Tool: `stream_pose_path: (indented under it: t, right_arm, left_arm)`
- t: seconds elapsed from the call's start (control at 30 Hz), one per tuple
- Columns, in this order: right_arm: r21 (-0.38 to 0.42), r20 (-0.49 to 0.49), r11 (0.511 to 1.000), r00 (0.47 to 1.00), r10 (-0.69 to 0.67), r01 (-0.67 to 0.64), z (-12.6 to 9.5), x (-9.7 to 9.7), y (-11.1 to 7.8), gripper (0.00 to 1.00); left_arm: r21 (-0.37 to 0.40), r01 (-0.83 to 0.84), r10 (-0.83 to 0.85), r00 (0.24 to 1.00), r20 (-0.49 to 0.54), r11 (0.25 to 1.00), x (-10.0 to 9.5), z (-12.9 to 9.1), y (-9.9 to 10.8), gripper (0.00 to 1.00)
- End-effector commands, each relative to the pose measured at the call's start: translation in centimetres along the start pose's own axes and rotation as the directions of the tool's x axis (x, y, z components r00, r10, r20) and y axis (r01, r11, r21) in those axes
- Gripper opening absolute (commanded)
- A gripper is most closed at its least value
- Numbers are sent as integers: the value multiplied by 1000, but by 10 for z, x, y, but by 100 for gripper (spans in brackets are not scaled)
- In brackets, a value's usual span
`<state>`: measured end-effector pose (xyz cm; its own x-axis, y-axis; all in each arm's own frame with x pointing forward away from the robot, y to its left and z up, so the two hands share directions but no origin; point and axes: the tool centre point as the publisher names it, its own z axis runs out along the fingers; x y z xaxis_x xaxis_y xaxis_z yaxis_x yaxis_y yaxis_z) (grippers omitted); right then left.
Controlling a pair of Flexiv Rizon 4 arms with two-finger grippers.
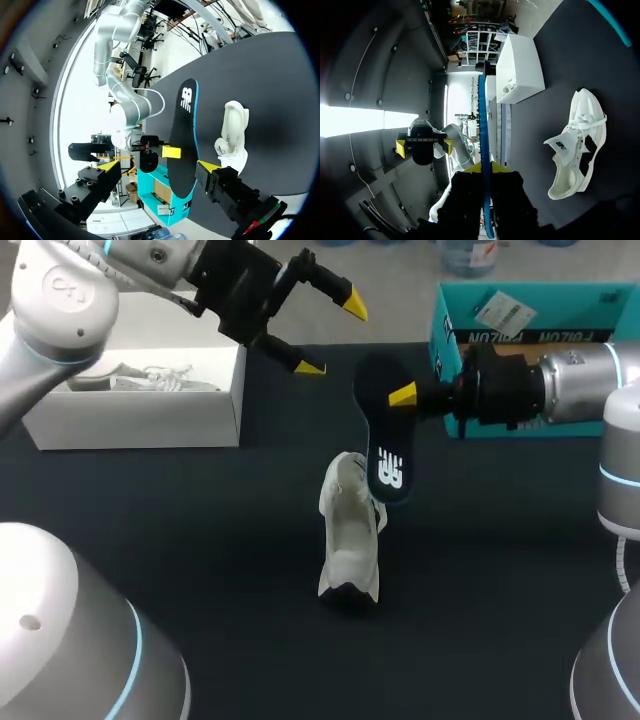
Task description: Take the shoe out of the shoebox, open the shoe tongue, remove and reinsert the insole, then place the shoe into the shoebox
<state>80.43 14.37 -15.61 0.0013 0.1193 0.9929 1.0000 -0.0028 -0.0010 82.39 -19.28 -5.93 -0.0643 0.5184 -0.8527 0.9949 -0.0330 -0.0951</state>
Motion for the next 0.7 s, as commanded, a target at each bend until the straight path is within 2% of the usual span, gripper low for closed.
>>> stream_pose_path:
  t: [0.03, 0.2, 0.33, 0.7]
  right_arm:
    - [5, 7, 1000, 1000, 2, -2, -2, 1, 2, 0]
    - [6, 9, 1000, 1000, 3, -3, -4, 2, 4, 0]
    - [7, 10, 1000, 1000, 4, -4, -4, 4, 6, 0]
    - [4, 0, 1000, 1000, -23, 23, -6, 14, 11, 0]
  left_arm:
    - [-43, 12, 2, 948, 319, 999, 9, 3, -4, 100]
    - [-76, 43, -11, 922, 387, 996, 17, 1, -2, 100]
    - [-83, 45, -12, 935, 355, 996, 27, 3, -2, 100]
    - [-83, 45, -12, 935, 355, 996, 27, 3, -2, 100]
